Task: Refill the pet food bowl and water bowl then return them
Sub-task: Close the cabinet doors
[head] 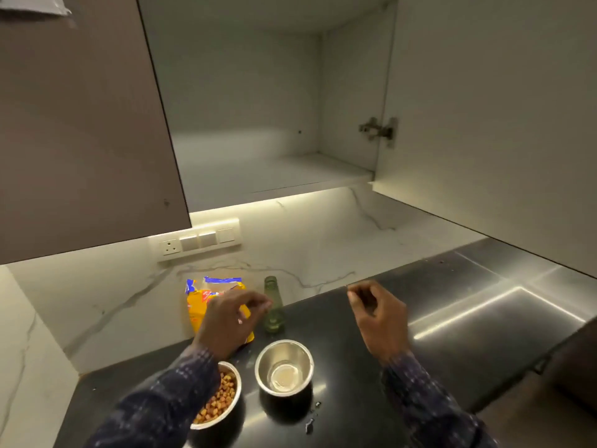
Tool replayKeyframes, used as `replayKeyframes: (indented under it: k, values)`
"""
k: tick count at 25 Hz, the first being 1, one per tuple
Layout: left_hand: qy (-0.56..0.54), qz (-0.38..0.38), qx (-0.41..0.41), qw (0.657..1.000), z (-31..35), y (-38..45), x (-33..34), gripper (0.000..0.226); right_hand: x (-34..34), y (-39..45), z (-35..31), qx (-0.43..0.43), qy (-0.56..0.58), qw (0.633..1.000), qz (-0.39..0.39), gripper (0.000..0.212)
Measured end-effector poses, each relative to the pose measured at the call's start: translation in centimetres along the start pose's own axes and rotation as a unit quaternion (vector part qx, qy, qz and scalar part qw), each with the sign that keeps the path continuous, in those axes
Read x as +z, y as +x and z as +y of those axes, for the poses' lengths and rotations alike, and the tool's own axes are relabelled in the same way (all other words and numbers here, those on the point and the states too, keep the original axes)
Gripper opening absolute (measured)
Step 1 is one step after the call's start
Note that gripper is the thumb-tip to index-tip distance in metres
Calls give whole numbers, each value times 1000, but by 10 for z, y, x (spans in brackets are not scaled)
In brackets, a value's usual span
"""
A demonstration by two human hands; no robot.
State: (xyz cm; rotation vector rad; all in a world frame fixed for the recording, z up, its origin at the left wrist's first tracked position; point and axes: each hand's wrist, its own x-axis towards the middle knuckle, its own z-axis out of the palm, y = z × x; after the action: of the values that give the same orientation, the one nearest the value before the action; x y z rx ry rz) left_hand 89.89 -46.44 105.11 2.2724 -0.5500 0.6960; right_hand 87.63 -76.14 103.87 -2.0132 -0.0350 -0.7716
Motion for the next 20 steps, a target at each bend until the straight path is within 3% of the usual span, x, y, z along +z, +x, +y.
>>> replayKeyframes:
  k: [3,10,15,20]
  values:
    - [18,26,43,999,60,28,-22,4,-36,4,-51,-53,8,998,19,3]
    - [38,95,187,977,236,103,-51,10,-154,24,-136,-216,-20,967,136,16]
    - [32,170,250,953,374,150,-56,17,-241,35,-162,-312,-15,927,206,20]
    - [-3,252,267,930,496,188,-42,35,-320,46,-164,-360,24,881,306,43]
